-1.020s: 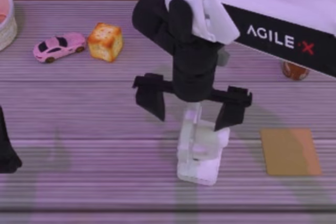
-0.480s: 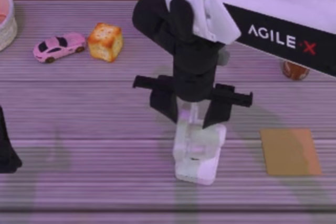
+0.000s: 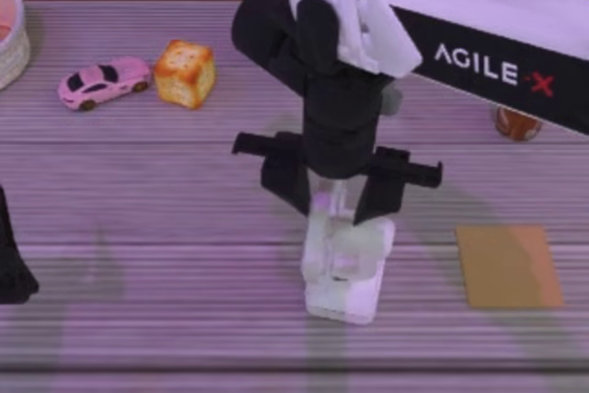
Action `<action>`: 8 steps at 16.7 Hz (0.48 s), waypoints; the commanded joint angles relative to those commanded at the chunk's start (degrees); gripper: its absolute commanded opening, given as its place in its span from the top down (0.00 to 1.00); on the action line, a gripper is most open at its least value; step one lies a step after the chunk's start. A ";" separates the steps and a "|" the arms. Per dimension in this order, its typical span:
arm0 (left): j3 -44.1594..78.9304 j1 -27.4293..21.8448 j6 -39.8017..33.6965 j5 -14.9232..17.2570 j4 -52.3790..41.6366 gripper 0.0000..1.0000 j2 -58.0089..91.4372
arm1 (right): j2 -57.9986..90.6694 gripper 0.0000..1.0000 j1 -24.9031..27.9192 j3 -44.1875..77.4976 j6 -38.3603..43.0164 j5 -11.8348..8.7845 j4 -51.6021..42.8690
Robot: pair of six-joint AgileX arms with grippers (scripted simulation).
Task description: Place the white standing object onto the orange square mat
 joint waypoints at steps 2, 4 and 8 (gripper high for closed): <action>0.00 0.00 0.00 0.00 0.00 0.00 0.00 | -0.37 1.00 -0.17 -0.16 0.02 0.03 -0.02; 0.00 0.00 0.00 0.00 0.00 0.00 0.00 | -0.18 1.00 -0.02 0.85 0.02 0.04 -1.03; 0.00 0.00 0.00 0.00 0.00 0.00 0.00 | 0.29 1.00 0.20 8.86 0.08 0.05 -8.27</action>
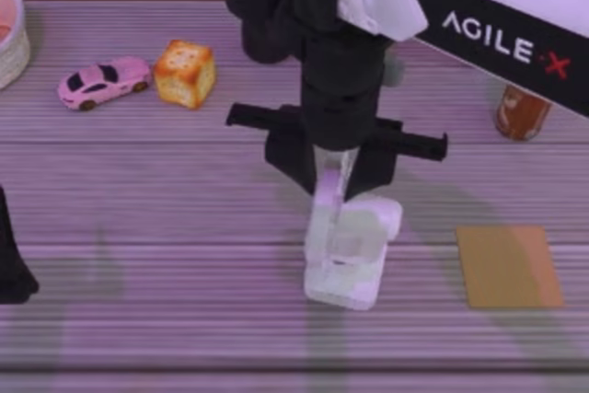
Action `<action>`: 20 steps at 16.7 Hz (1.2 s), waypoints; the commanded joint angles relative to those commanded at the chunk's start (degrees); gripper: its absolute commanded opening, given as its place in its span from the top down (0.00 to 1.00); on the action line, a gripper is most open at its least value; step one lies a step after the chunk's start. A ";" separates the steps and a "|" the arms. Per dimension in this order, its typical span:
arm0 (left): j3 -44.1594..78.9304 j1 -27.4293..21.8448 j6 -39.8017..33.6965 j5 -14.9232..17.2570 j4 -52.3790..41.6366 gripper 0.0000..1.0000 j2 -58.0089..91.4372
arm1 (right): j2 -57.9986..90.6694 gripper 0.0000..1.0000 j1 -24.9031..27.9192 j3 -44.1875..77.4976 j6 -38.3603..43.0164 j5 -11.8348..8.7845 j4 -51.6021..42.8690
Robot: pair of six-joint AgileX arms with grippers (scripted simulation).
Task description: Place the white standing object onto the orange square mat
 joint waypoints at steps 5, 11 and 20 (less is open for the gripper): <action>0.00 0.00 0.00 0.00 0.00 0.00 0.00 | 0.12 1.00 0.11 3.58 -0.14 -0.01 -3.57; 0.00 0.00 0.00 0.00 0.00 0.00 0.00 | -1.22 1.00 -1.22 1.23 -5.98 -1.20 -4.90; 0.00 0.00 0.00 0.00 0.00 0.00 0.00 | -11.16 1.00 -9.01 -10.52 -51.06 -5.48 -8.01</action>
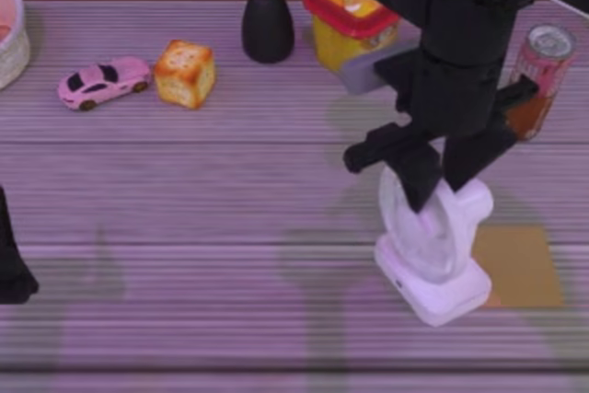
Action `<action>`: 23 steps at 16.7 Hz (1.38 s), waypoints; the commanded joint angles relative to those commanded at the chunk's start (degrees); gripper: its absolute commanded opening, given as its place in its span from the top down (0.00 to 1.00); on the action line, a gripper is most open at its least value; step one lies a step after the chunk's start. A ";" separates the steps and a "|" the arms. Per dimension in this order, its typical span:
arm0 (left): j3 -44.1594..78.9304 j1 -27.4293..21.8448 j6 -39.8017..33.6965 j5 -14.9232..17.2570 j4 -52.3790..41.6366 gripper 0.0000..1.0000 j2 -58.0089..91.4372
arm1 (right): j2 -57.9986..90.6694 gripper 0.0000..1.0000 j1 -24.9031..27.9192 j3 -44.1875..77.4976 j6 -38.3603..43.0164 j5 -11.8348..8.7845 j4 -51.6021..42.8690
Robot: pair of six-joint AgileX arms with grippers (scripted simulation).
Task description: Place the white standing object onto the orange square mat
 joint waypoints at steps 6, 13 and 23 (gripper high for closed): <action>0.00 0.00 0.00 0.00 0.00 0.00 0.00 | -9.08 1.00 -7.39 -9.75 -39.65 0.29 3.10; 0.00 0.00 0.00 0.00 0.00 0.00 0.00 | -16.61 1.00 -14.73 -19.63 -72.32 3.75 9.18; 0.00 0.00 0.00 0.00 0.00 0.00 0.00 | -18.08 1.00 -16.28 -22.13 -79.07 5.08 11.34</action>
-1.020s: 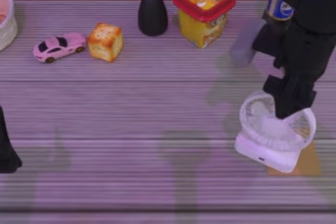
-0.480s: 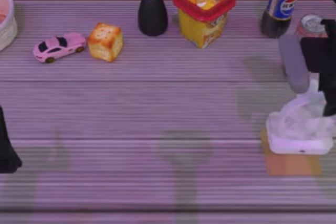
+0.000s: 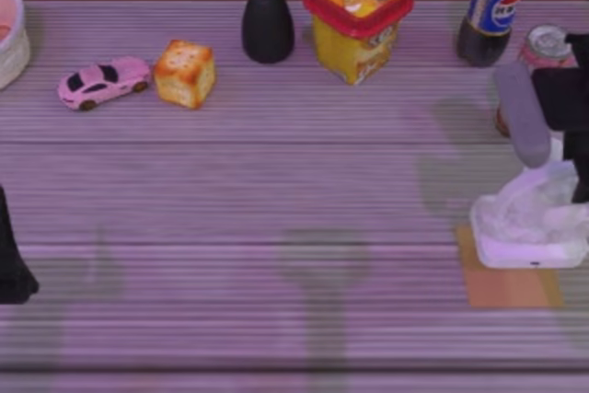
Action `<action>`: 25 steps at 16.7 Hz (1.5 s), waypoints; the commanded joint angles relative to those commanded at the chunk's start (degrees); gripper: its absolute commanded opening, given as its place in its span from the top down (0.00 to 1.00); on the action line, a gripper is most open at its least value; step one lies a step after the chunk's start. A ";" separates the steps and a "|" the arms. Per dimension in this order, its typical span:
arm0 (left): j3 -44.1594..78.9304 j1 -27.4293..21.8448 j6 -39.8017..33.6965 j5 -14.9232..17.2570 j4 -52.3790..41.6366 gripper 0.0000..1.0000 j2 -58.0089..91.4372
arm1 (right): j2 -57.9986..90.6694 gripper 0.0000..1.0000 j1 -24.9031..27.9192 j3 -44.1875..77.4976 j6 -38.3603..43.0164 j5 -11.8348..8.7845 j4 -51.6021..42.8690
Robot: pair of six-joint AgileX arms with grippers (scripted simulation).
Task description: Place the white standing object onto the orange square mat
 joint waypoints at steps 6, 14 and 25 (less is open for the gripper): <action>0.00 0.00 0.00 0.00 0.00 0.00 0.00 | 0.65 1.00 -0.35 -6.83 -0.13 0.09 7.65; 0.00 0.00 0.00 0.00 0.00 0.00 0.00 | 0.67 0.62 -0.35 -6.86 -0.14 0.09 7.68; 0.00 0.00 0.00 0.00 0.00 0.00 0.00 | 0.67 0.00 -0.35 -6.86 -0.14 0.09 7.68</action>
